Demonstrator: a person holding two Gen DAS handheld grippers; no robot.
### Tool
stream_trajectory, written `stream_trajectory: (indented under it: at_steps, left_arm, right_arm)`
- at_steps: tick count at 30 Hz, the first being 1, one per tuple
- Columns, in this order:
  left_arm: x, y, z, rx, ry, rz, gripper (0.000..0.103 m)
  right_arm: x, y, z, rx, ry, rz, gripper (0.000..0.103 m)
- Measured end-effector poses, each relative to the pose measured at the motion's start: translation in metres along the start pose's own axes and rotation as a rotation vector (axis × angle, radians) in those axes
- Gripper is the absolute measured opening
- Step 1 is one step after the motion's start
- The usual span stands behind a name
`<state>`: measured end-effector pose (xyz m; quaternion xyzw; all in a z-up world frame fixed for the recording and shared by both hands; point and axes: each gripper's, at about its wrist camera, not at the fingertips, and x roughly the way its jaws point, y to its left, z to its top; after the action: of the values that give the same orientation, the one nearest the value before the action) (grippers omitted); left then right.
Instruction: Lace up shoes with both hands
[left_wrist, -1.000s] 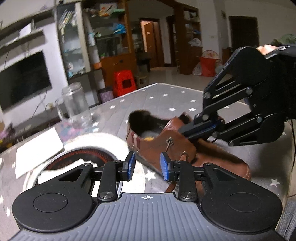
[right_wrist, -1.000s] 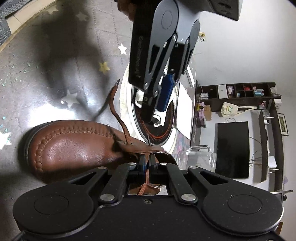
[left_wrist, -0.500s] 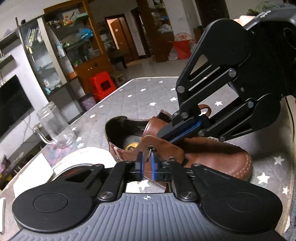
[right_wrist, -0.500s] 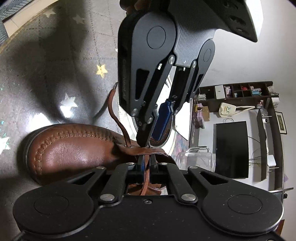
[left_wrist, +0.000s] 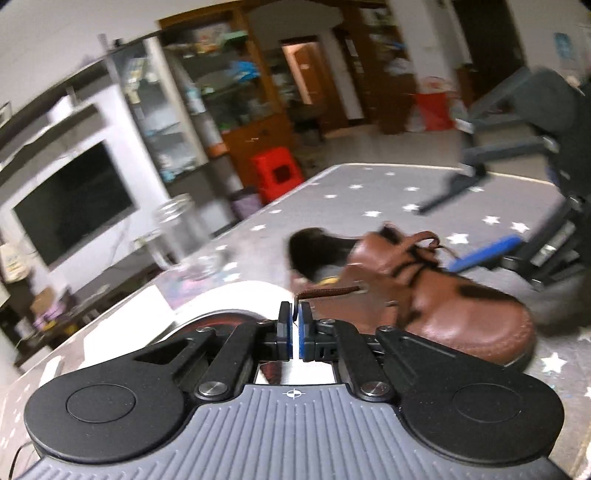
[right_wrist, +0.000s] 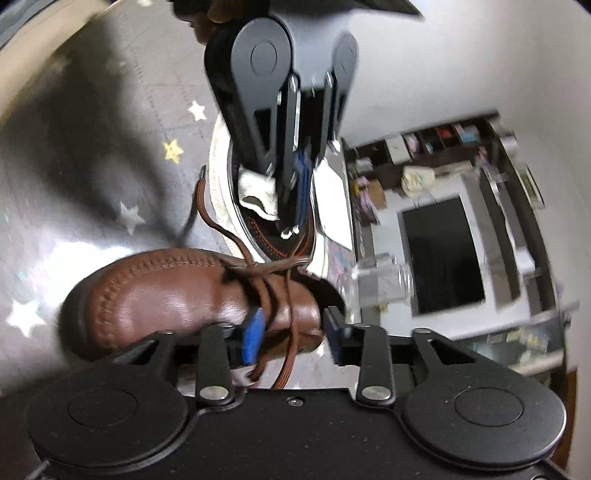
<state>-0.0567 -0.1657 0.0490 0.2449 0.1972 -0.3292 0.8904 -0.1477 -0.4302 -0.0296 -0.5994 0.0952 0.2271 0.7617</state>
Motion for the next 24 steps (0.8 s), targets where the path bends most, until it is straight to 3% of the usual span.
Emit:
stream_trajectory:
  at_steps: [7, 14, 22, 24]
  left_arm:
    - [-0.008, 0.015, -0.013, -0.068, 0.021, 0.091, 0.004]
    - [-0.011, 0.007, -0.022, -0.028, 0.026, 0.051, 0.007]
    - [-0.014, -0.002, -0.032, 0.017, 0.033, 0.005, 0.009]
    - [-0.045, -0.031, -0.011, 0.060, 0.010, -0.031, 0.010]
  right_arm:
    - [-0.007, 0.016, -0.003, 0.175, 0.029, -0.018, 0.044]
    - [-0.015, 0.018, -0.004, 0.374, 0.053, -0.061, 0.044]
    - [-0.023, 0.015, -0.010, 0.465, 0.054, -0.083, 0.049]
    - [-0.023, 0.016, -0.007, 0.477, 0.052, -0.085, 0.050]
